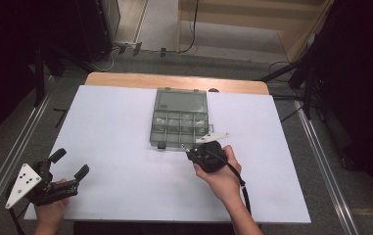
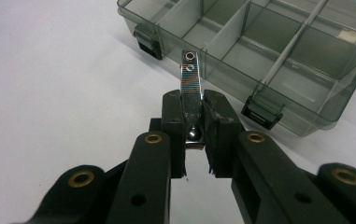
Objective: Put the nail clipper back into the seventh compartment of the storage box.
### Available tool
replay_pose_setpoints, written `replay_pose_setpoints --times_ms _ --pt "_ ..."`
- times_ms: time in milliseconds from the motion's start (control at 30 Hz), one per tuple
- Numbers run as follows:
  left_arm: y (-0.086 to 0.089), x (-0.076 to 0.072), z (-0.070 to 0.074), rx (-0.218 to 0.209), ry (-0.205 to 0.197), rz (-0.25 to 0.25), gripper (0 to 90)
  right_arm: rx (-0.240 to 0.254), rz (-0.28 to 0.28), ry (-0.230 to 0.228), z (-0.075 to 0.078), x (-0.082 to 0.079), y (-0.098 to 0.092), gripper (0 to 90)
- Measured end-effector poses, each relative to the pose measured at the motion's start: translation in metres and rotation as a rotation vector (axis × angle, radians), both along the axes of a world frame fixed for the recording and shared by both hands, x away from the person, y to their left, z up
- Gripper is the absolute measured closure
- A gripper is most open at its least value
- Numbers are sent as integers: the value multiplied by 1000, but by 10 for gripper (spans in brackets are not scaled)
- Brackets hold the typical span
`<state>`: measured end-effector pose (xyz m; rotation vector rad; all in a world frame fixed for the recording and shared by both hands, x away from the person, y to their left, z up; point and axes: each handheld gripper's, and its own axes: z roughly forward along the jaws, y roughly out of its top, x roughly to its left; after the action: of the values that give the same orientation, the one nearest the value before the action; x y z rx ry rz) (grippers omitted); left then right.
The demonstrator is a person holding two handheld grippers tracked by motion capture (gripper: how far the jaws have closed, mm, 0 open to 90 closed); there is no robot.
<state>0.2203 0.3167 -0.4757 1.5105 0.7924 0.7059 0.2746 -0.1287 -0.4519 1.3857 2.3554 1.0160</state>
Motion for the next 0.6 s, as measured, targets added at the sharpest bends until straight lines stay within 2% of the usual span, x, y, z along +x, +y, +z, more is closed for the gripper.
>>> replay_pose_setpoints --times_ms 600 --pt "1 0 0 -6 0 1 72 -1 -8 -15 9 15 3 815"
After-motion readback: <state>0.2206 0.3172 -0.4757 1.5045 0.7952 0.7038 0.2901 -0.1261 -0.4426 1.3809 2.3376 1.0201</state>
